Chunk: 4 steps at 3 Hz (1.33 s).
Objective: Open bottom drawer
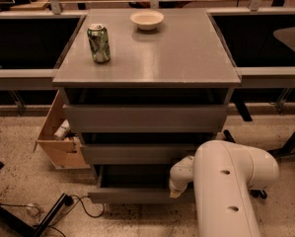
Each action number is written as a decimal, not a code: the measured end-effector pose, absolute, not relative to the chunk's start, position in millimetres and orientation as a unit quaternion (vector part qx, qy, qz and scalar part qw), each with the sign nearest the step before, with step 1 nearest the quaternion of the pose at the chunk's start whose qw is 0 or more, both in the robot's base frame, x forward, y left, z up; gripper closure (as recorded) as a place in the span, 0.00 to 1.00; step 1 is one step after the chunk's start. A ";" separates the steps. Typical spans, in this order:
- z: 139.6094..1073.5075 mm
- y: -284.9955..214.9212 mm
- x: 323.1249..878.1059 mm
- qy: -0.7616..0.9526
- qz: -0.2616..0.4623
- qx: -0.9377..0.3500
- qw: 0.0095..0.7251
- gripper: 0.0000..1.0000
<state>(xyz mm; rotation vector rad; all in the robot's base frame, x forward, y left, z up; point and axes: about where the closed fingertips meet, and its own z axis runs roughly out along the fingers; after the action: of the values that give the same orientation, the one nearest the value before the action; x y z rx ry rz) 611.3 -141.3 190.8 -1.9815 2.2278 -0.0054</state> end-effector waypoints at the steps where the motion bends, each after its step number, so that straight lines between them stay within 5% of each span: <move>1: 190.8 -141.3 611.3 0.745 -0.002 -0.662 0.080 0.35; 2: 190.8 -141.3 611.3 0.745 -0.002 -0.662 0.080 0.11; 3: 188.5 -142.3 597.6 0.746 -0.004 -0.662 0.068 0.05; 4: 183.5 -151.2 549.8 0.763 0.002 -0.646 0.021 0.28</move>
Offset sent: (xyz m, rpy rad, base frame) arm 0.0000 0.0000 0.0000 0.0000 0.0000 0.0000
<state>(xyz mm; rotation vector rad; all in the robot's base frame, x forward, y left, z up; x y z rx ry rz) 549.8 -151.2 183.5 -2.0009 2.3664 0.0064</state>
